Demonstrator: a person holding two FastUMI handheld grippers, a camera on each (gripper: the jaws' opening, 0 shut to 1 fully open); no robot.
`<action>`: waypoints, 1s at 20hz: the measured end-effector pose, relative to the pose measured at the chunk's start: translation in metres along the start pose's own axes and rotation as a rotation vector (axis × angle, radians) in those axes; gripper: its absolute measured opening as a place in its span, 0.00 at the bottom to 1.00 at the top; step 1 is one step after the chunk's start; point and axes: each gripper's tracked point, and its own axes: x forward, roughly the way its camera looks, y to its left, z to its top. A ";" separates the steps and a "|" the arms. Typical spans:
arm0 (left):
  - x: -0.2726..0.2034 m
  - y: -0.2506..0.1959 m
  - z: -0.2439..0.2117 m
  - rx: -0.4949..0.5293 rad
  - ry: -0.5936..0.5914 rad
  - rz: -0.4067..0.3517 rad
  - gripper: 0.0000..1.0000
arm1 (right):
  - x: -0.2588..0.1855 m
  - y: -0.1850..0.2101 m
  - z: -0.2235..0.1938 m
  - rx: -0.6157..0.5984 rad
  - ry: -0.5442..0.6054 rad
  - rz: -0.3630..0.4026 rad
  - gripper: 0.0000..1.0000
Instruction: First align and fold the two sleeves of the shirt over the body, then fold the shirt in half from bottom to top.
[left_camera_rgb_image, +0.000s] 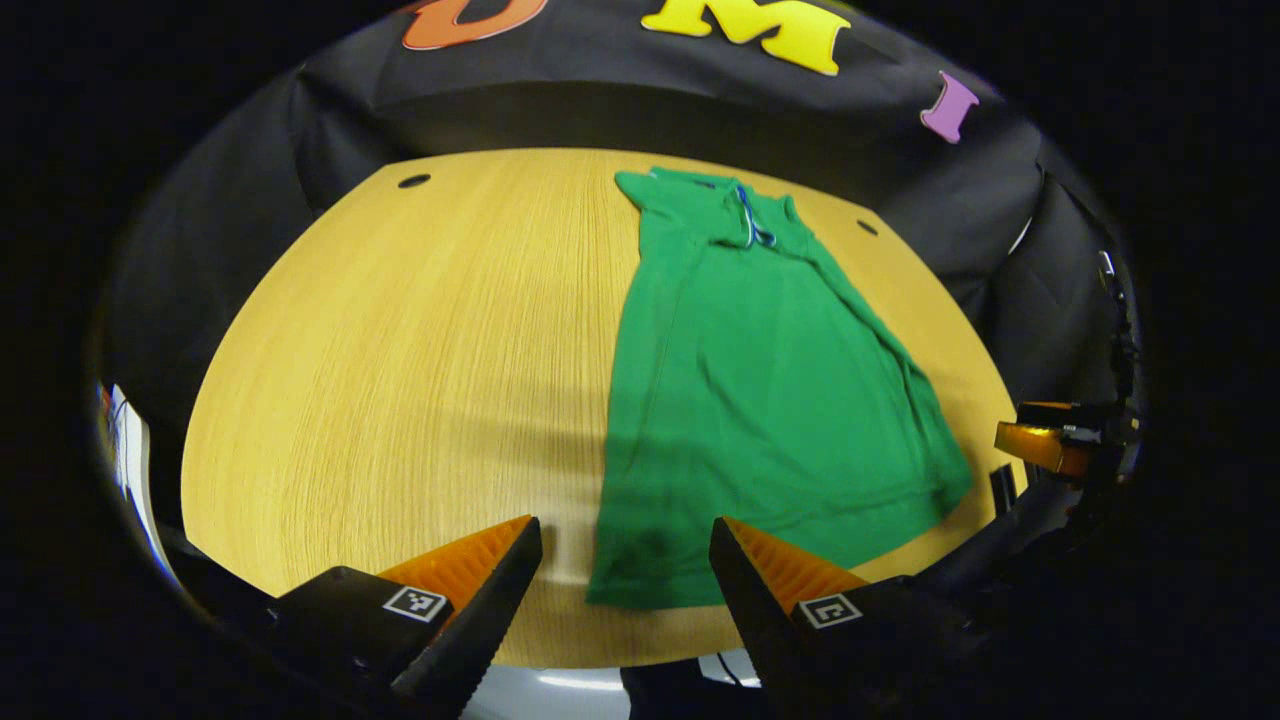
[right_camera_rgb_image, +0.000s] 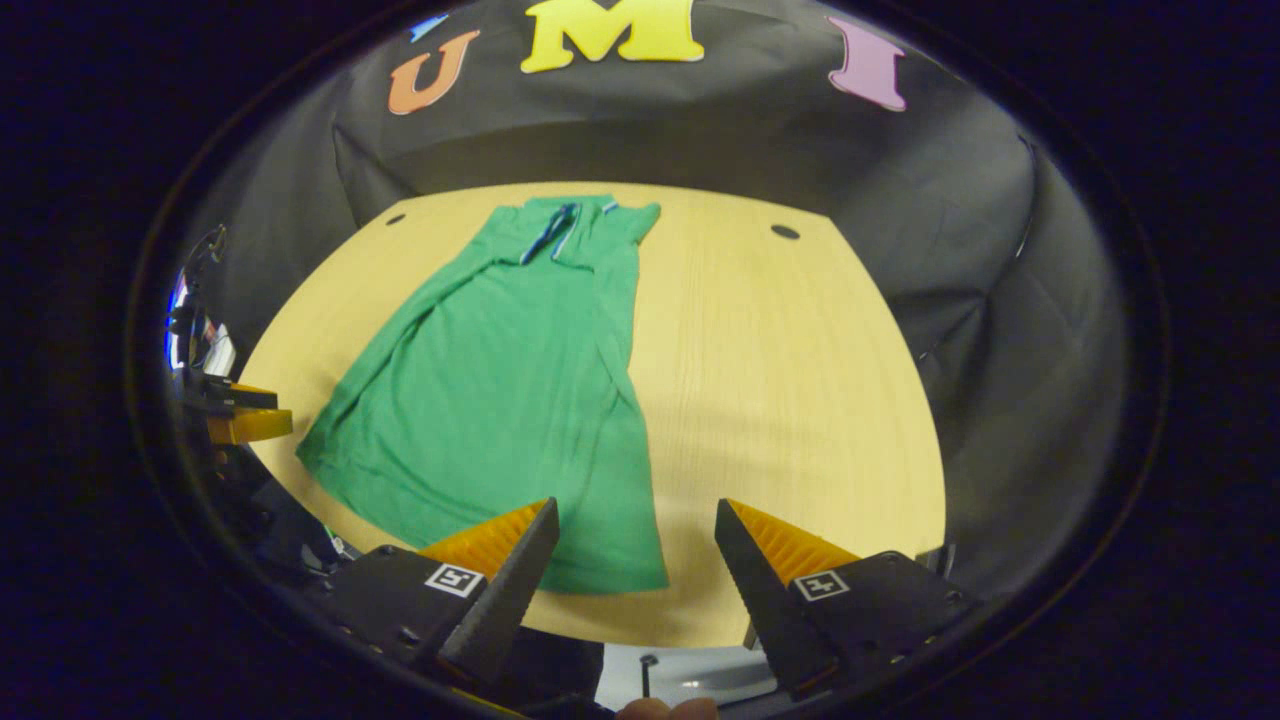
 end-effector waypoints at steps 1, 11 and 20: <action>0.002 0.000 -0.008 -0.005 0.024 -0.004 1.00 | 0.005 0.001 -0.010 -0.006 0.027 -0.001 0.96; 0.026 0.013 -0.032 0.010 0.147 0.072 1.00 | 0.043 0.003 -0.047 -0.014 0.171 -0.009 0.97; 0.032 0.011 -0.032 0.037 0.203 0.111 1.00 | 0.050 0.018 -0.054 0.028 0.247 0.043 0.64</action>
